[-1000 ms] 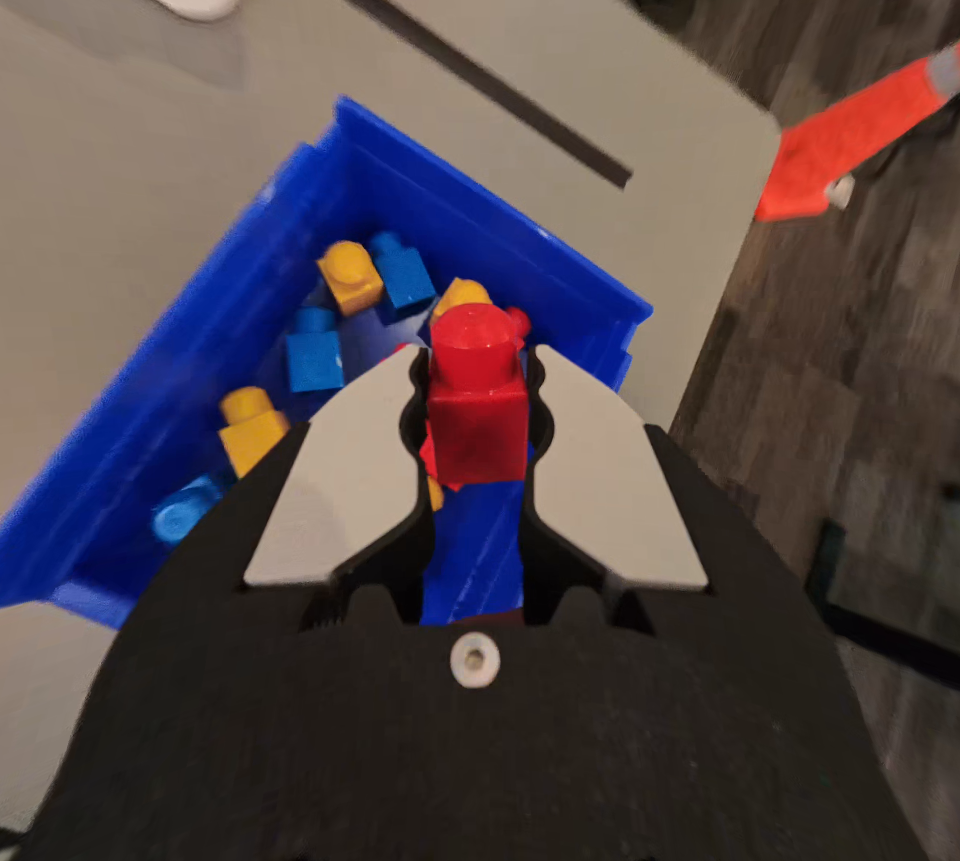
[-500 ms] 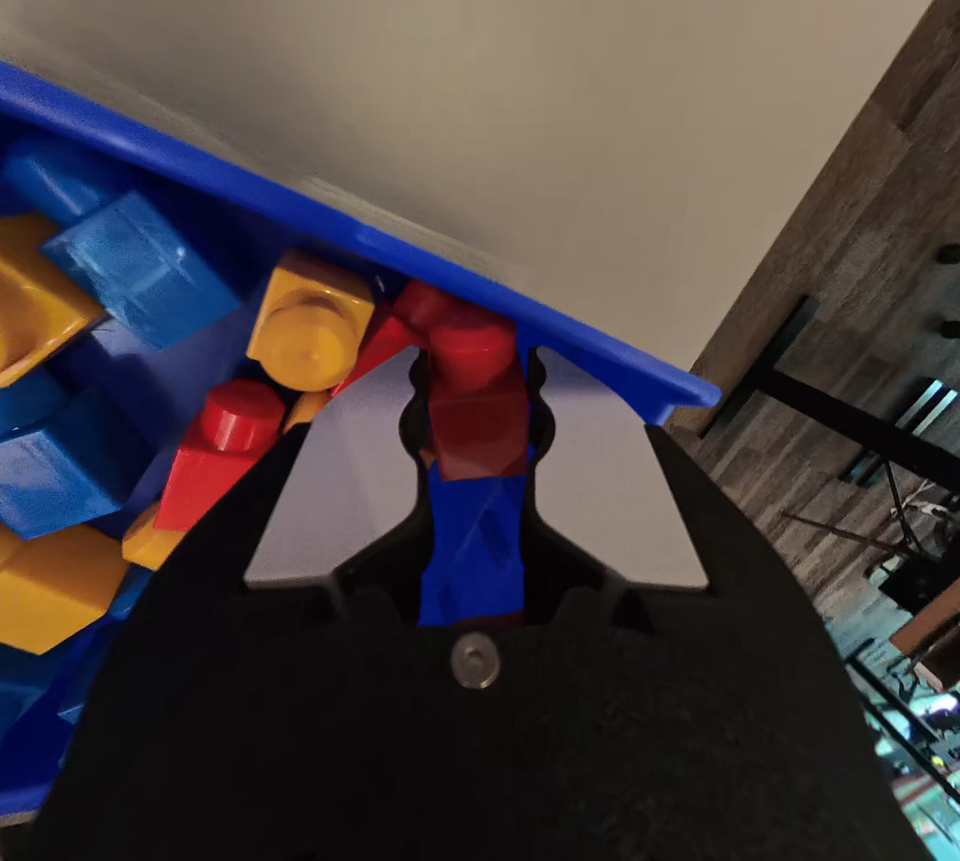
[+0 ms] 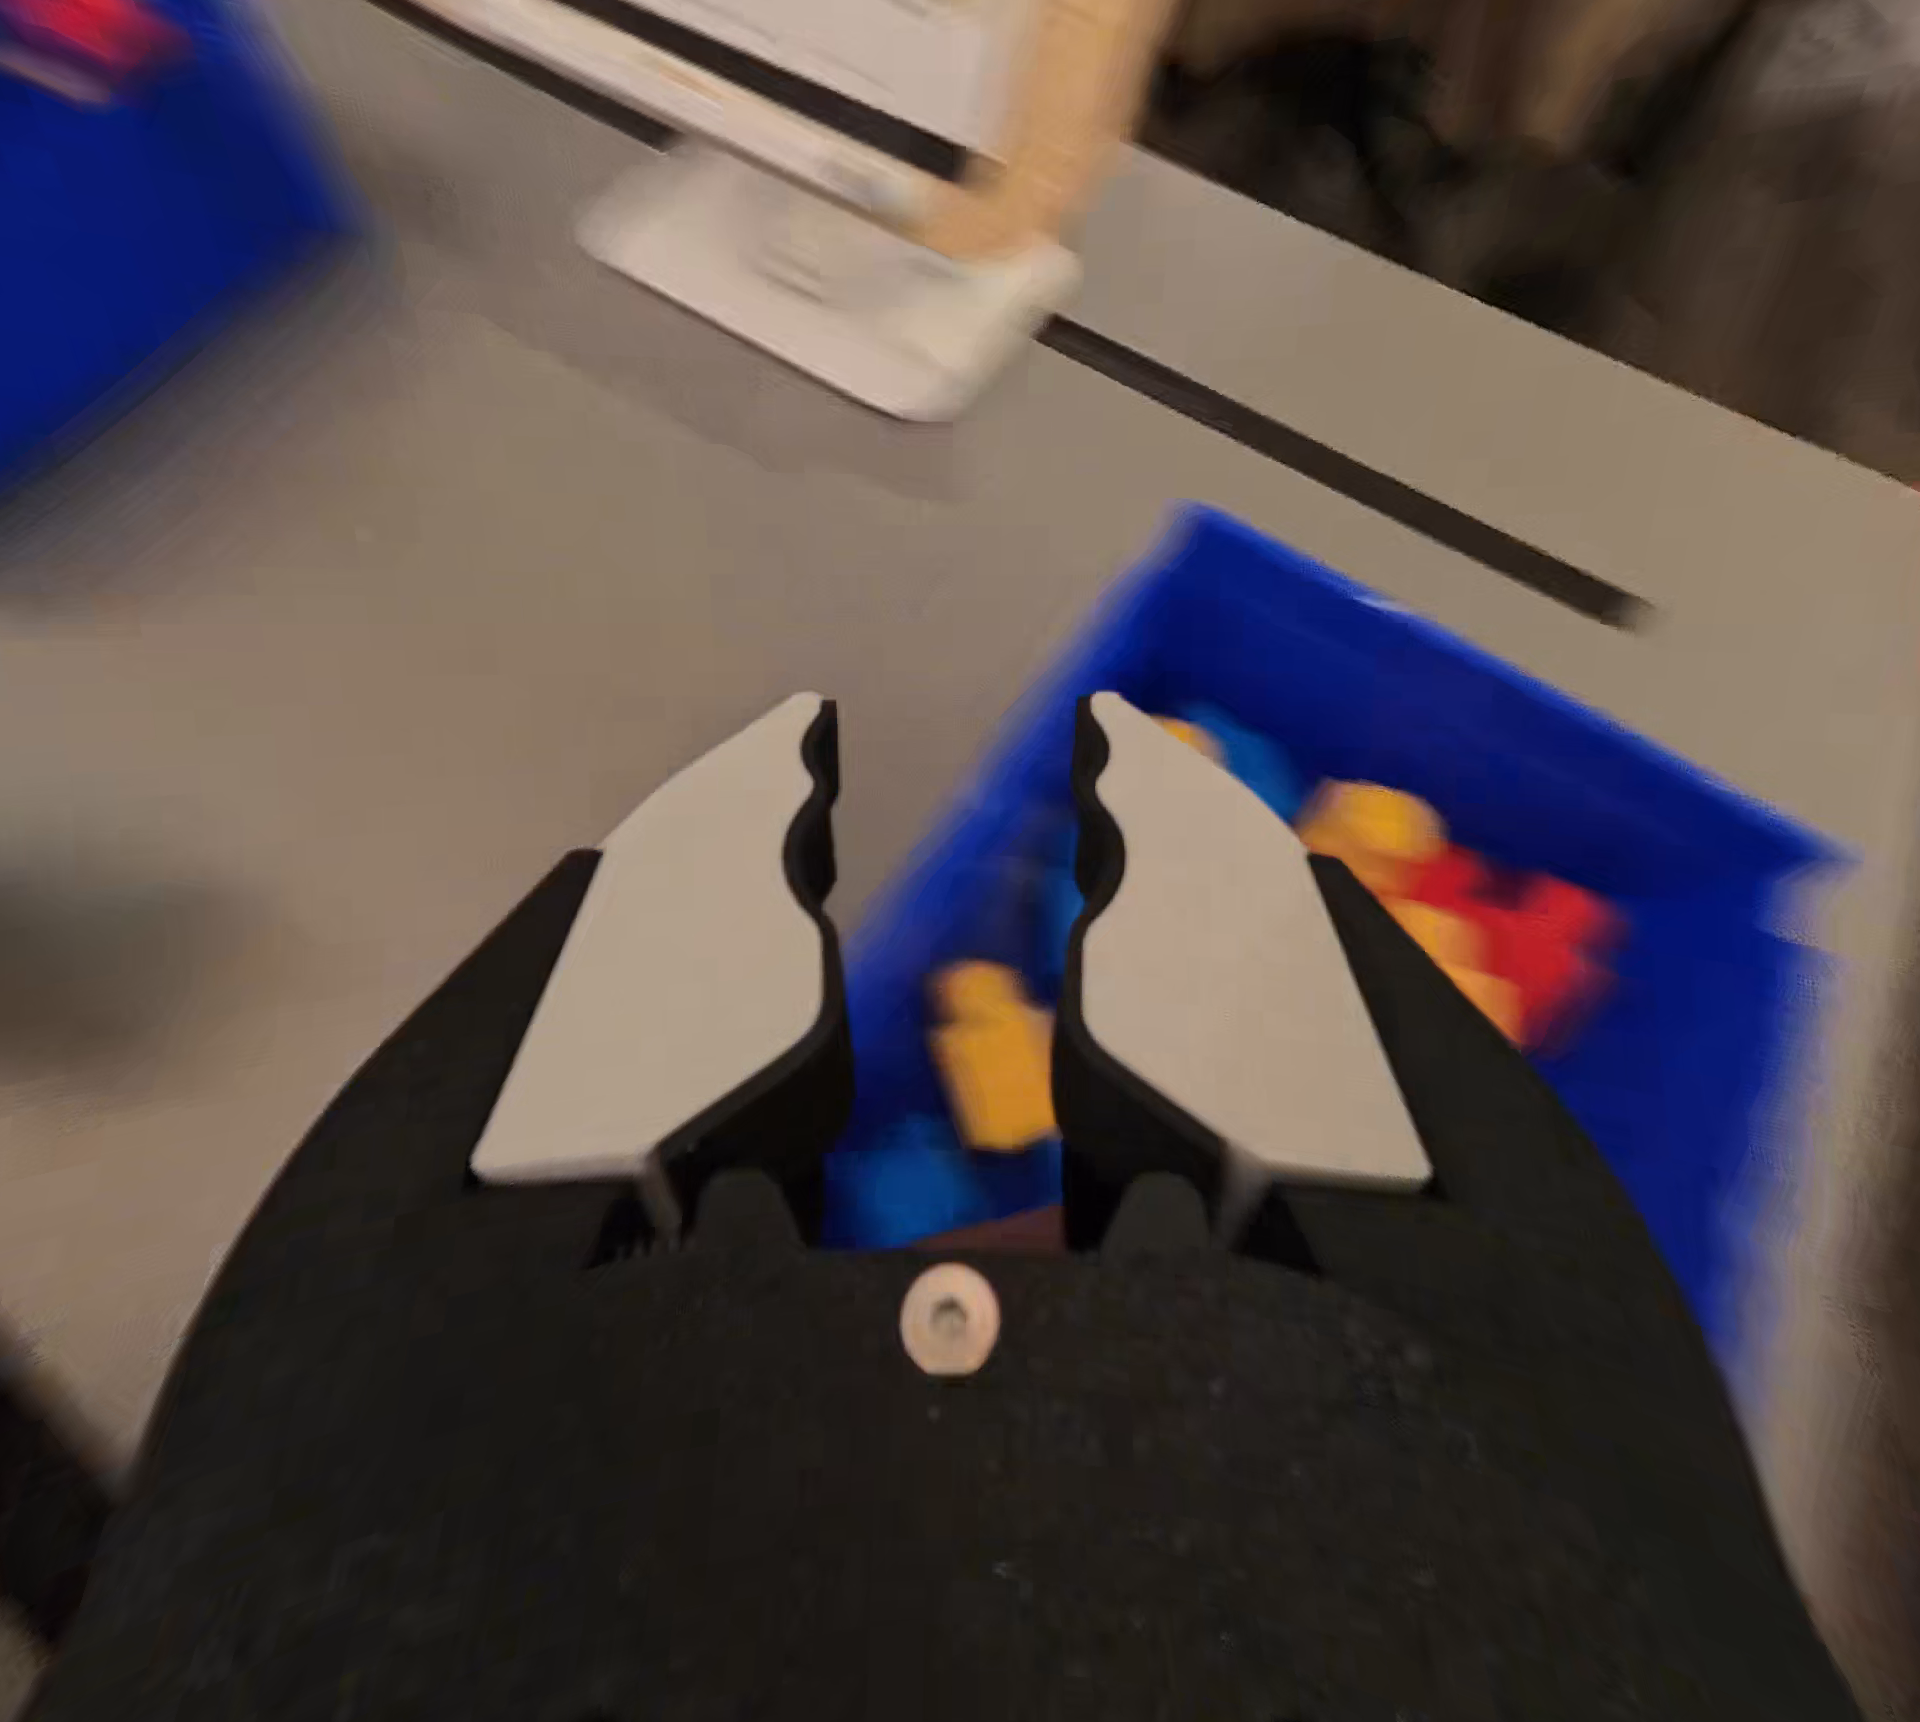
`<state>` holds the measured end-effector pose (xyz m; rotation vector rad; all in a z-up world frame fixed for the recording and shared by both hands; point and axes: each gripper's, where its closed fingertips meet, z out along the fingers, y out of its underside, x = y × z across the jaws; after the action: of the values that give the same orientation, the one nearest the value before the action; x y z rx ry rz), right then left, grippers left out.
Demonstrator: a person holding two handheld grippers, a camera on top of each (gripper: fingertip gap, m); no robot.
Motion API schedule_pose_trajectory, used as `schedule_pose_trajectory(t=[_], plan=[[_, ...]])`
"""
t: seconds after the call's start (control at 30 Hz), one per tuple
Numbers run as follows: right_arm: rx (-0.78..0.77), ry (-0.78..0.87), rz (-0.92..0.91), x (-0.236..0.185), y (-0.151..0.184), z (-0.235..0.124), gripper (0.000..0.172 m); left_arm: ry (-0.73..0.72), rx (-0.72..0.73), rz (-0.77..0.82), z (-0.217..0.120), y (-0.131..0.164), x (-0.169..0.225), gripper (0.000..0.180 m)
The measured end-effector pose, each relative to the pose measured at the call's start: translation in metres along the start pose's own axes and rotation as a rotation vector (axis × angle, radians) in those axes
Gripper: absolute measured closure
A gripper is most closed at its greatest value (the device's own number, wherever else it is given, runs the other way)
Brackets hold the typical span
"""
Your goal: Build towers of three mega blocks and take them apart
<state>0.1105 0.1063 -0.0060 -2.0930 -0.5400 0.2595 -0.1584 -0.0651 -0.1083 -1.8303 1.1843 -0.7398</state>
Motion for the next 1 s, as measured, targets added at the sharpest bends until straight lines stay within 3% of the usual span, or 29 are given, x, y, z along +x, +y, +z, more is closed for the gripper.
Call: schedule_pose_trajectory(t=[0.03,0.13,0.23,0.3,0.37,0.5,0.57,0.7,0.8,0.9,1.0], plan=[[0.094,-0.128,0.026,-0.05,0.0,-0.009,0.129,-0.033,0.005,-0.007,0.001,0.0,-0.006,0.107],[0.276,-0.441,0.116,-0.17,0.019,-0.016,0.131,-0.15,0.023,-0.068,0.001,0.002,-0.029,0.109],[0.305,-0.494,0.112,-0.226,0.048,0.014,0.129,-0.204,0.07,-0.184,-0.003,0.002,-0.047,0.109],[0.273,-0.419,0.062,-0.232,0.061,0.031,0.117,-0.215,0.107,-0.245,-0.006,0.001,-0.055,0.11],[0.357,-0.406,0.082,-0.234,0.059,0.029,0.122,-0.237,0.112,-0.268,-0.008,0.004,-0.059,0.11],[0.336,-0.362,0.068,-0.225,0.073,0.031,0.122,-0.286,0.1,-0.252,-0.021,0.005,-0.061,0.11],[0.383,-0.34,0.073,-0.217,0.074,0.028,0.125,-0.353,0.108,-0.215,-0.043,-0.001,-0.07,0.111],[0.513,-0.364,0.08,-0.208,0.07,0.016,0.132,-0.521,0.148,-0.136,-0.117,-0.024,-0.115,0.121],[0.491,-0.425,0.112,-0.21,0.071,0.015,0.129,-0.504,-0.021,-0.034,-0.147,-0.019,-0.162,0.109],[0.483,-0.46,0.111,-0.213,0.074,0.015,0.13,-0.501,-0.217,0.114,-0.159,-0.006,-0.233,0.108],[0.481,-0.51,0.097,-0.222,0.073,0.014,0.13,-0.351,-0.336,0.094,-0.151,0.01,-0.288,0.109]])
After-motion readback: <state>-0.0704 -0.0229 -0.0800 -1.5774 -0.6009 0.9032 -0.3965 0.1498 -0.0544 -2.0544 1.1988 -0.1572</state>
